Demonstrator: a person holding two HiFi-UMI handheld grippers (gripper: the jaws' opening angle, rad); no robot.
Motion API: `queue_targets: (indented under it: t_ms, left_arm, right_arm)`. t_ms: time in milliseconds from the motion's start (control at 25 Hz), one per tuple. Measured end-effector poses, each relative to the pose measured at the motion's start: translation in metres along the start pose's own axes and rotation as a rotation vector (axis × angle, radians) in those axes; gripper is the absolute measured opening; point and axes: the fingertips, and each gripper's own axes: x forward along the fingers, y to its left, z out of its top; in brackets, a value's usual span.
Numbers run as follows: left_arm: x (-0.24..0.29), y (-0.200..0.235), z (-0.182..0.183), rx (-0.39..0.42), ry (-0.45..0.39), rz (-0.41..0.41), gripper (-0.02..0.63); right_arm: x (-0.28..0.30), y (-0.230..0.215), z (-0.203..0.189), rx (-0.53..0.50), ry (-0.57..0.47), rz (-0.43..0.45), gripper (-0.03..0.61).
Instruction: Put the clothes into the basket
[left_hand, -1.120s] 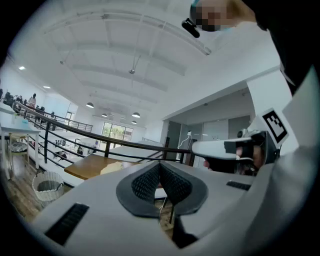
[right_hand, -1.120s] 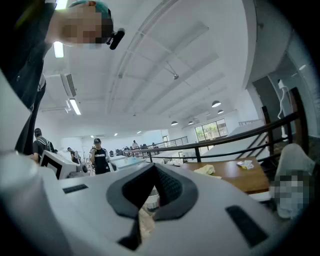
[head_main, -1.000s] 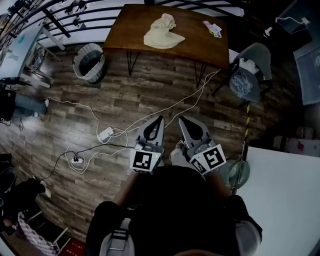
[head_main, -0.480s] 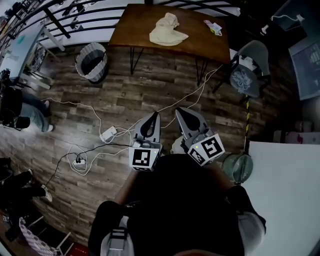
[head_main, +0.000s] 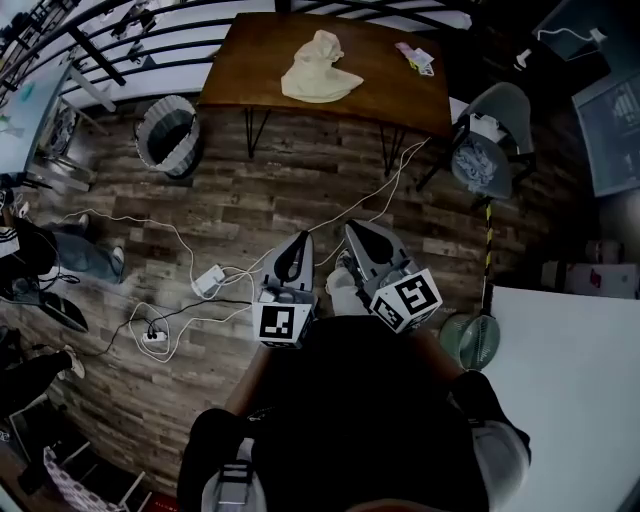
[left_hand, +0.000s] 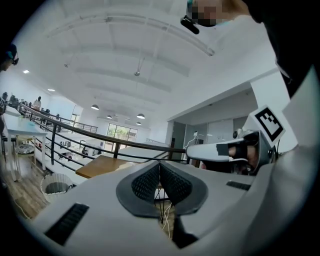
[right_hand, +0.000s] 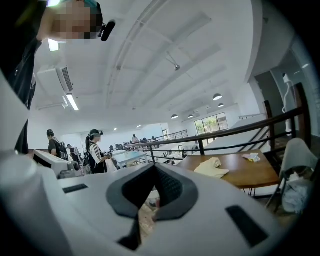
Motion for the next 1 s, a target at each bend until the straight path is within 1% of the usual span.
queue_targets:
  t_ms: [120, 200, 400, 520, 680, 840, 1000]
  left_arm:
    - [0.028, 0.000, 0.002, 0.000, 0.010, 0.000, 0.014]
    - [0.050, 0.001, 0.007, 0.005, 0.009, -0.001, 0.014]
    - [0.104, 0.006, 0.017, 0.026, -0.001, 0.062, 0.014]
    - [0.133, 0.005, 0.023, 0.034, 0.000, 0.081, 0.014]
    - [0.162, 0.002, 0.028, 0.011, -0.010, 0.094, 0.014]
    - [0.182, 0.008, 0.034, 0.027, -0.017, 0.092, 0.014]
    - [0.197, 0.031, 0.036, 0.046, -0.015, 0.115, 0.014]
  right_arm:
    - [0.017, -0.024, -0.001, -0.003, 0.022, 0.004, 0.006]
    - [0.029, -0.041, 0.003, 0.006, 0.018, 0.018, 0.006]
    - [0.054, -0.084, 0.021, -0.006, 0.006, 0.083, 0.006]
    - [0.063, -0.107, 0.031, -0.011, -0.005, 0.114, 0.006]
    - [0.075, -0.130, 0.042, -0.033, 0.004, 0.136, 0.006]
    - [0.087, -0.144, 0.047, -0.043, 0.006, 0.139, 0.006]
    - [0.112, -0.152, 0.049, -0.065, 0.013, 0.097, 0.006]
